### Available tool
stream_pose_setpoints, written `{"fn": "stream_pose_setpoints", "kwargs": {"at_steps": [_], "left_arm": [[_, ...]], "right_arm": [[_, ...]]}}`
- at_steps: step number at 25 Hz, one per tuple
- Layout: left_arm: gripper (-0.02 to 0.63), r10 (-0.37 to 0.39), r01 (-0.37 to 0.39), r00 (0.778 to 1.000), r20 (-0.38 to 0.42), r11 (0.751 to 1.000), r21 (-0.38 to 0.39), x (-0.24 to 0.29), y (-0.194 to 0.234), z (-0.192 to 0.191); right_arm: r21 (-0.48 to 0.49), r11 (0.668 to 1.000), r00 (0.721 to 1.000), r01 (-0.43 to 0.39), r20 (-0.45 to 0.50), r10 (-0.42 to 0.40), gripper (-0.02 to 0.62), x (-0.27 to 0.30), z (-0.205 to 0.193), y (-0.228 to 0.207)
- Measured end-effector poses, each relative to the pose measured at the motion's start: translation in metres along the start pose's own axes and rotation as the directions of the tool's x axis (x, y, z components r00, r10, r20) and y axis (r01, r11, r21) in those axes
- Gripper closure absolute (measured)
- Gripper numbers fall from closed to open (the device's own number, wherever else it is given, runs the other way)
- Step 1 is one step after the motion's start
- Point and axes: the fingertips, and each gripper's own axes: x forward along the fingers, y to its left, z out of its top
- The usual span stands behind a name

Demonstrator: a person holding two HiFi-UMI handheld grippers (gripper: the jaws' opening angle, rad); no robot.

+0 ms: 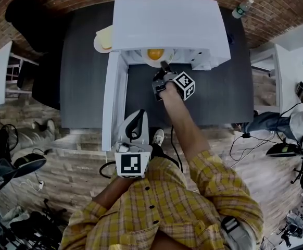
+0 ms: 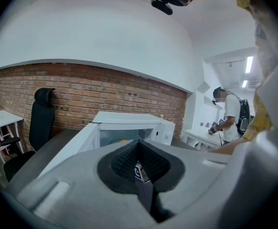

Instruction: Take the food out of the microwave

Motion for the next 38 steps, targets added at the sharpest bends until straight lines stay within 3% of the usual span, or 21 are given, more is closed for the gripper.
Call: {"fn": "stream_pose_setpoints", "kwargs": {"at_steps": [10,38], "left_arm": [[0.606,-0.020,0.020,1.000,0.013,1.000,0.017,-0.010,0.000,0.002],[0.606,-0.041,0.039,0.991,0.128,0.999,0.023,-0.070,-0.009,0.028]], "right_arm": [[-0.002,1.000,1.000,0.002,0.026,-0.002,0.583,-0.035,-0.005,0.024],[0.034,0.994,0.995,-0.102,0.019,0.102,0.581,-0.189,-0.084,0.105]]}}
